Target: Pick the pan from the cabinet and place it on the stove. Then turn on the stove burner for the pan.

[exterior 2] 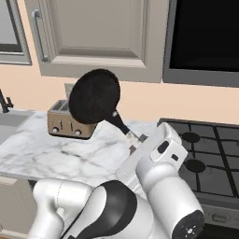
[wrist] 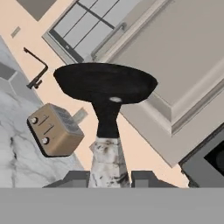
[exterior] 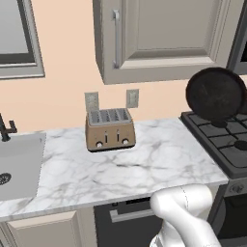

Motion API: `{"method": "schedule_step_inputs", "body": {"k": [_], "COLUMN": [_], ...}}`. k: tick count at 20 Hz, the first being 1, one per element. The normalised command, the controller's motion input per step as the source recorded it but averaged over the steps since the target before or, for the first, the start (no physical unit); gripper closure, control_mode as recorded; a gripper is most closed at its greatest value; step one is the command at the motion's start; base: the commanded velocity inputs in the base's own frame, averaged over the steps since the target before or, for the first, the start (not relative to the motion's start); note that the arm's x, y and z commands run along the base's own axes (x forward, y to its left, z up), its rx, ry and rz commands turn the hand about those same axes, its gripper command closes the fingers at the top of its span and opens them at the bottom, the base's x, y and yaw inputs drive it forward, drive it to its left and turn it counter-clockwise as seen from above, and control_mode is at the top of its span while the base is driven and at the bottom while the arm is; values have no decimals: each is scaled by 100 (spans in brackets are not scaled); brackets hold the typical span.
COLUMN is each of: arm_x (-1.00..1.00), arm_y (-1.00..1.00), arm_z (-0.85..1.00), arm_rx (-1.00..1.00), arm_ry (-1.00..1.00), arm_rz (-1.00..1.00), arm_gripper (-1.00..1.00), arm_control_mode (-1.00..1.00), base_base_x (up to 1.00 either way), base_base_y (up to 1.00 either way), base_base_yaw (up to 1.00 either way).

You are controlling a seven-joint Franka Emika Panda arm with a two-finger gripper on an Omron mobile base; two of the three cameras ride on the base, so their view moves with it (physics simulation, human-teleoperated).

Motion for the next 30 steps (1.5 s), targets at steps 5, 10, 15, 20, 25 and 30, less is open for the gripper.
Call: {"method": "schedule_step_inputs", "body": {"k": [5,10,15,20,25,30], "arm_x": [-1,0,0,0,0,3], "arm_y": [-66,-66,-60,-52,-40,-38], "arm_z": [-33,-33,-42,-47,-38,-27], "arm_rx": [5,7,7,5,1,2], "arm_ry": [8,5,3,2,5,8], "arm_rz": [-6,-5,-5,-3,-1,0], "arm_gripper": [100,100,100,100,100,100], "arm_control_mode": [-100,-100,-100,-100,-100,-100], "base_base_x": [0,0,0,0,0,0], "base_base_y": [0,0,0,0,0,0], "base_base_yaw": [0,0,0,0,0,0]}}
